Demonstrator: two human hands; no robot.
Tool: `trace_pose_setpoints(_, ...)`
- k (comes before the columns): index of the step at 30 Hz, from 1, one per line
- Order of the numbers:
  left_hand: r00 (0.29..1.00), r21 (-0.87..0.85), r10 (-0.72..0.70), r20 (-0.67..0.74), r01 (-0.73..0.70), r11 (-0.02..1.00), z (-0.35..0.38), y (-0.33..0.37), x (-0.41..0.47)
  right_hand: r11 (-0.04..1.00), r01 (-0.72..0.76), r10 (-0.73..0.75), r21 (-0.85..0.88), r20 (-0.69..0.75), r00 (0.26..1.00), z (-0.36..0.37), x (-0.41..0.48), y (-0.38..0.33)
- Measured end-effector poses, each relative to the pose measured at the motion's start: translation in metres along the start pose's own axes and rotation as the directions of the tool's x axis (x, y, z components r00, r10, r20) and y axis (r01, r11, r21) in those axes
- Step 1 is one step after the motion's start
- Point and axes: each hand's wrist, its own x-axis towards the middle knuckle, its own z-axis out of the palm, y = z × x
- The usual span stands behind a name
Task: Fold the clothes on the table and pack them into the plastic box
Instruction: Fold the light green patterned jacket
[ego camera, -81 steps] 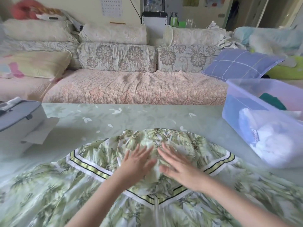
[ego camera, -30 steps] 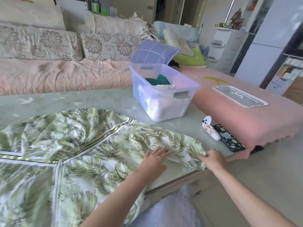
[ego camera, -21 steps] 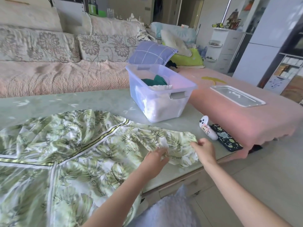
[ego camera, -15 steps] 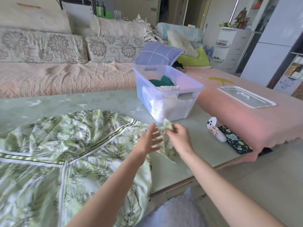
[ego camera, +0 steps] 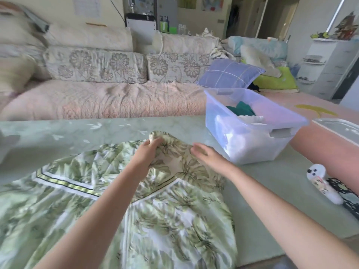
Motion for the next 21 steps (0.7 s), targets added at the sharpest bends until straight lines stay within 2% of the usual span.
trace_pose_setpoints(6,0.993,-0.146,0.036,-0.113,-0.052,0.988,-0.067,0.01,0.039,0.979,-0.201,0.197,0.022,0.126,0.972,0.011,0.079,0.021)
trace_pose_setpoints(10,0.984,-0.209,0.021,-0.179,-0.059,0.976,-0.109,-0.005,0.059,0.994,-0.093,0.096,-0.049,0.084,0.992,0.015,0.105,0.021)
trace_pose_setpoints(12,0.977,-0.191,0.012,-0.211,-0.053,0.98,-0.125,-0.016,0.069,0.999,-0.009,0.009,-0.039,-0.003,1.0,0.018,0.115,0.017)
trace_pose_setpoints(14,0.961,-0.072,0.015,-0.276,-0.036,0.997,-0.139,-0.029,0.079,0.998,0.062,-0.062,0.002,-0.108,0.992,0.023,0.128,0.018)
trace_pose_setpoints(16,0.939,0.151,0.056,-0.338,-0.004,0.988,-0.149,-0.041,0.085,0.997,0.073,-0.078,-0.04,-0.148,0.986,0.028,0.138,0.02)
trace_pose_setpoints(18,0.935,0.35,0.099,-0.34,0.028,0.936,-0.155,-0.052,0.087,0.98,0.056,-0.079,-0.189,-0.118,0.99,0.031,0.147,0.025)
trace_pose_setpoints(21,0.959,0.596,0.113,-0.258,0.066,0.8,-0.155,-0.065,0.086,0.883,0.062,-0.115,-0.466,-0.087,0.99,0.03,0.156,0.036)
